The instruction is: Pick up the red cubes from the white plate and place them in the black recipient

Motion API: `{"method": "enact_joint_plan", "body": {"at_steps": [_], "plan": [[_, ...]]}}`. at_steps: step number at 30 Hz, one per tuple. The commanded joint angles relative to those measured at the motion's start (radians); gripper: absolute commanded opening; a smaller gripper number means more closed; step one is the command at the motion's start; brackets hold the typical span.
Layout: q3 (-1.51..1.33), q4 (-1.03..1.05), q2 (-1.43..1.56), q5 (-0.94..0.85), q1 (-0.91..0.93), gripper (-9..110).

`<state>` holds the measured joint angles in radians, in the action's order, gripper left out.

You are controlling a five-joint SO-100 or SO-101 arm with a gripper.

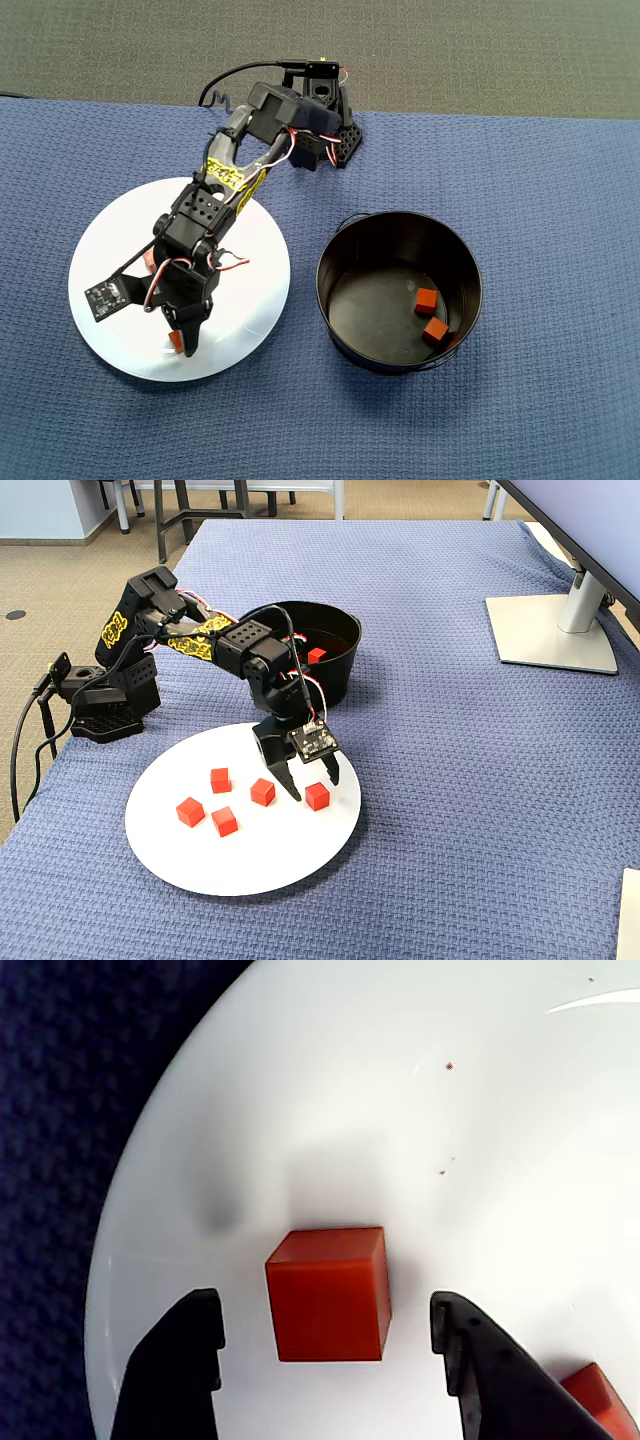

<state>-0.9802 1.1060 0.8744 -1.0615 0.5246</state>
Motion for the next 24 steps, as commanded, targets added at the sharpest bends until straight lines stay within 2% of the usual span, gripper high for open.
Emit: {"method": "enact_joint_plan", "body": {"at_steps": [1, 6, 12, 18, 24], "plan": [[0.075, -0.028, 0.005, 0.028, -0.009, 18], [0.097, -0.035, -0.023, 0.046, -0.014, 14], [0.110, -0.035, -0.028, 0.072, -0.015, 0], [0.114, -0.031, 0.054, 0.146, -0.003, 0], [0.112, 0.058, 0.278, 0.324, 0.009, 0]]}}
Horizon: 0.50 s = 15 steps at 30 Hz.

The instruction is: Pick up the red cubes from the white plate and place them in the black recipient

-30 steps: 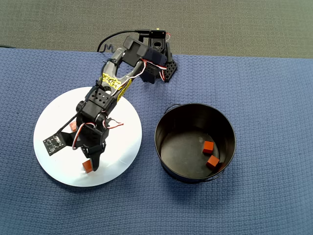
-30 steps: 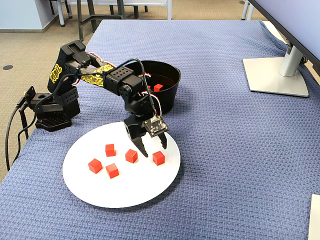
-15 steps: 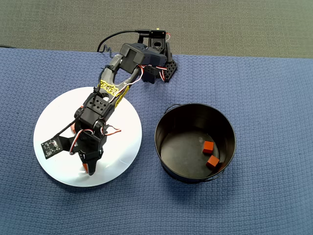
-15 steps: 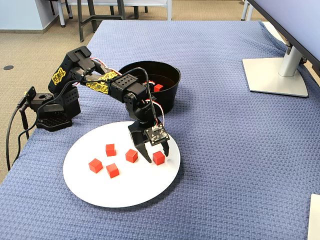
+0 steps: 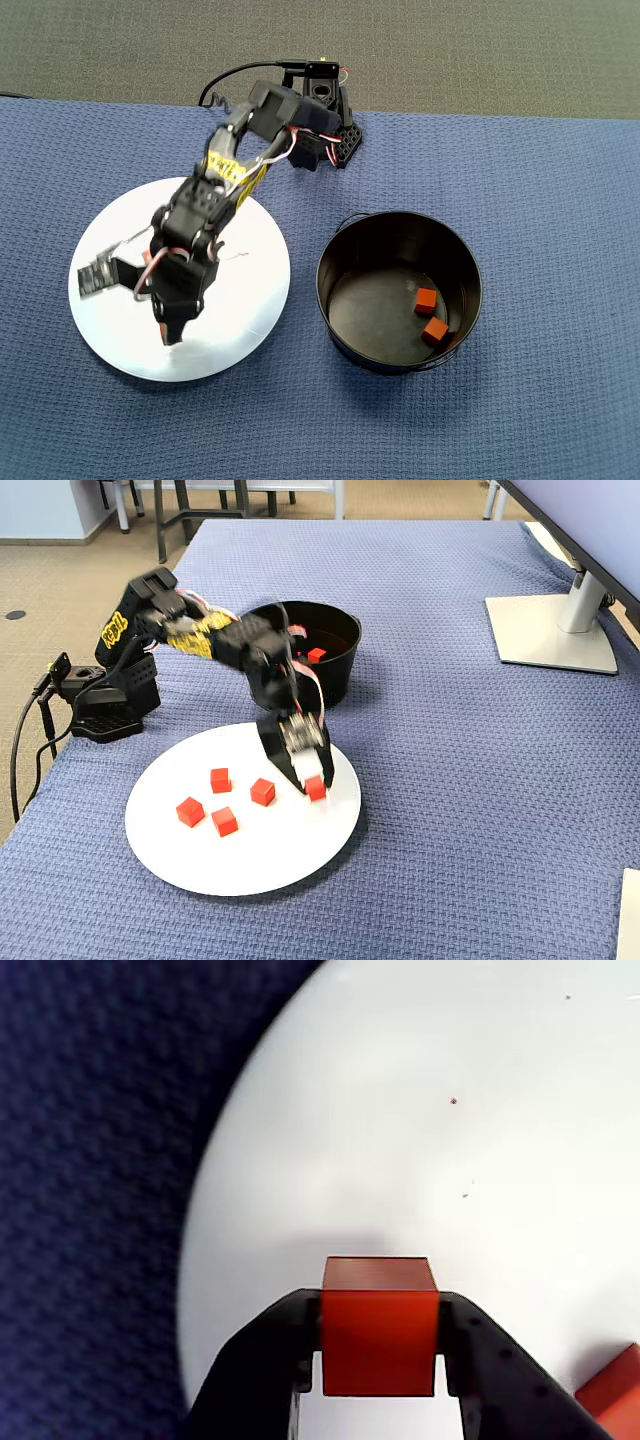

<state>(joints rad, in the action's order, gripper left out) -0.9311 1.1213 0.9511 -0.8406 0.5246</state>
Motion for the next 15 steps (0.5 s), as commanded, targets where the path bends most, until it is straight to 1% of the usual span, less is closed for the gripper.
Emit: {"method": "enact_joint_plan", "body": {"at_steps": [1, 4, 7, 12, 15], "plan": [[0.061, 0.060, 0.236, 0.140, 0.006, 0], [-0.003, 0.089, 0.370, 0.242, -0.021, 0], [-0.101, 0.144, 0.511, 0.305, -0.094, 0], [-0.347, 0.135, 0.758, 0.371, -0.279, 0], [-0.442, 0.146, 0.865, 0.413, -0.411, 0]]}}
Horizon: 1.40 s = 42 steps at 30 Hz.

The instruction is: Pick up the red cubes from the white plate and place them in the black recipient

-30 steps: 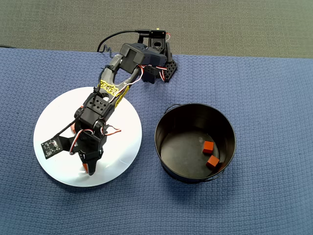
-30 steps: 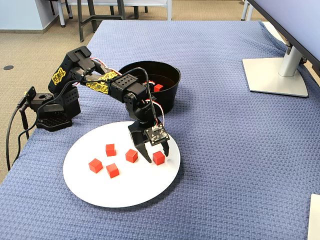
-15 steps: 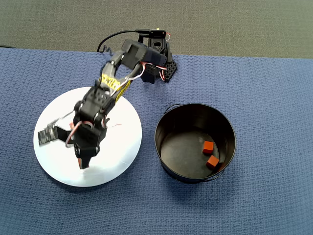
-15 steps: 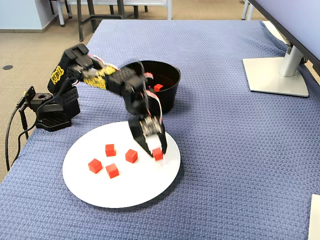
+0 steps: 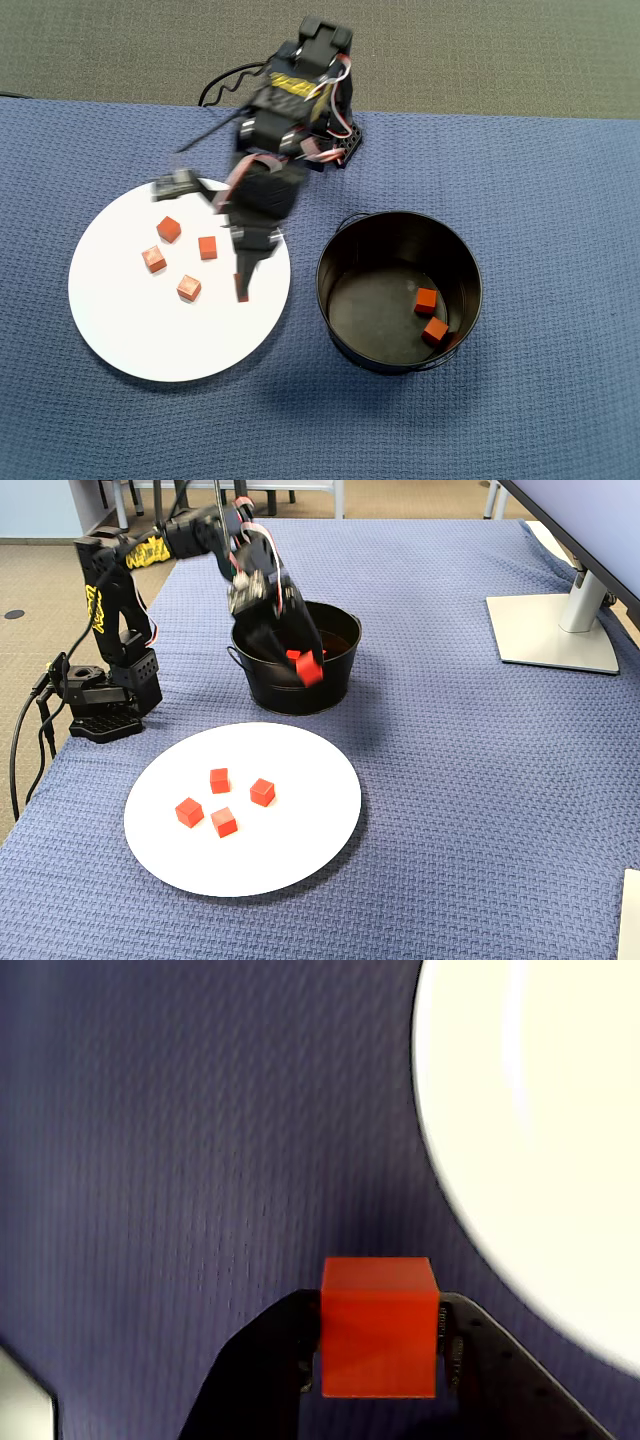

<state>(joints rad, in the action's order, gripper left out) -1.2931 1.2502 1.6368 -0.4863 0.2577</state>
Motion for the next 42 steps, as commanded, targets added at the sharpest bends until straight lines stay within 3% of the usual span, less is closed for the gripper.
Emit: {"method": "enact_joint_plan", "body": {"at_steps": [1, 6, 11, 24, 38, 42], "plan": [[-0.104, 0.021, 0.210, 0.071, -0.187, 0], [-0.215, 0.049, 0.341, 0.078, -0.400, 0], [-0.321, 0.023, 0.388, 0.025, -0.497, 30], [-0.063, 0.014, 0.048, -0.115, 0.025, 28], [-0.055, 0.017, -0.172, -0.821, 0.321, 26], [-0.051, 0.018, -0.221, -1.020, 0.364, 33]]}}
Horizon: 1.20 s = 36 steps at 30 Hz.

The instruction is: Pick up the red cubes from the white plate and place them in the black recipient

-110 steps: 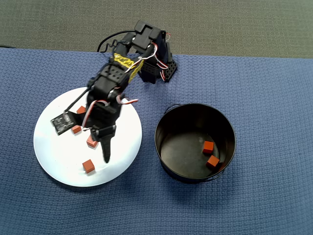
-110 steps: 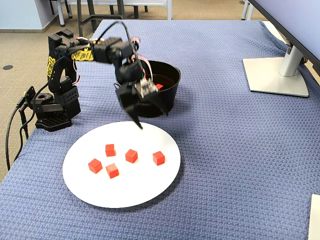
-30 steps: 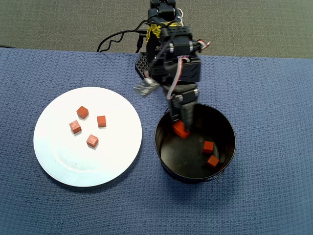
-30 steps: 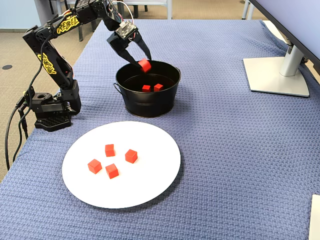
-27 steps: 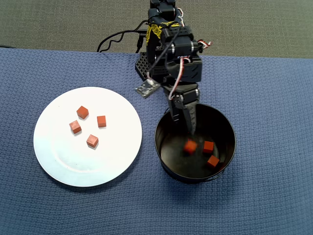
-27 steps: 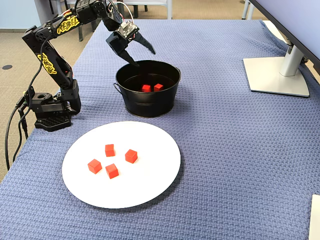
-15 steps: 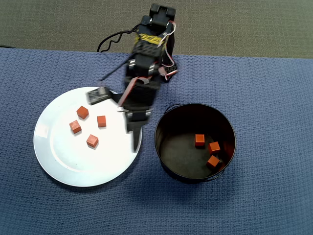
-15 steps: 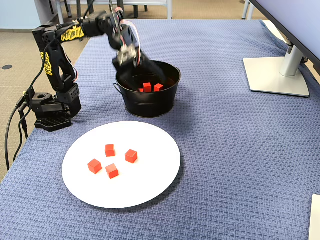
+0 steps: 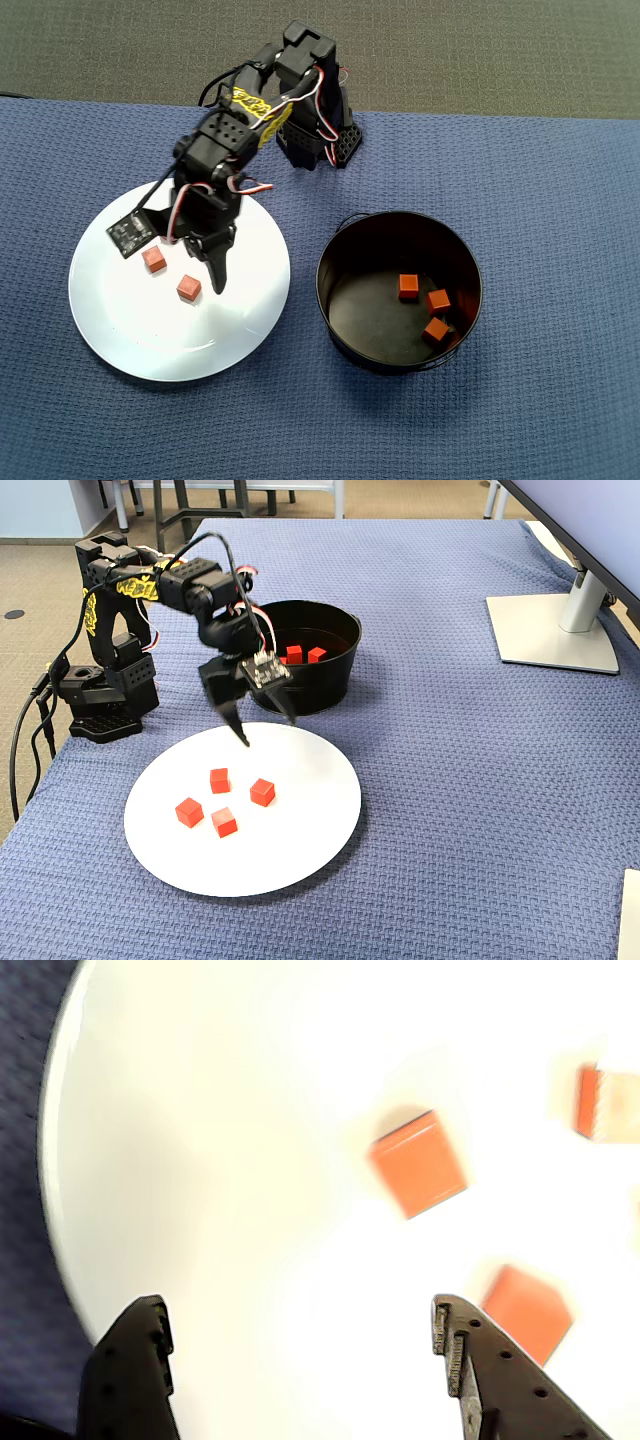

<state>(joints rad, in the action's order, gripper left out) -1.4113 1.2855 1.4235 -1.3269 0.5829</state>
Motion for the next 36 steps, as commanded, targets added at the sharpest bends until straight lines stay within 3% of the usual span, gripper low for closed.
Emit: {"method": "enact_joint_plan", "body": {"at_steps": [1, 6, 16, 23, 36], "plan": [[0.067, -0.028, -0.021, -0.204, 0.041, 33], [0.061, -0.109, -0.054, -0.267, 0.048, 33], [0.129, -0.018, -0.097, -0.411, 0.061, 35], [0.143, -0.086, -0.184, -0.494, 0.077, 32], [0.198, -0.147, -0.275, -0.531, 0.060, 29]]}}
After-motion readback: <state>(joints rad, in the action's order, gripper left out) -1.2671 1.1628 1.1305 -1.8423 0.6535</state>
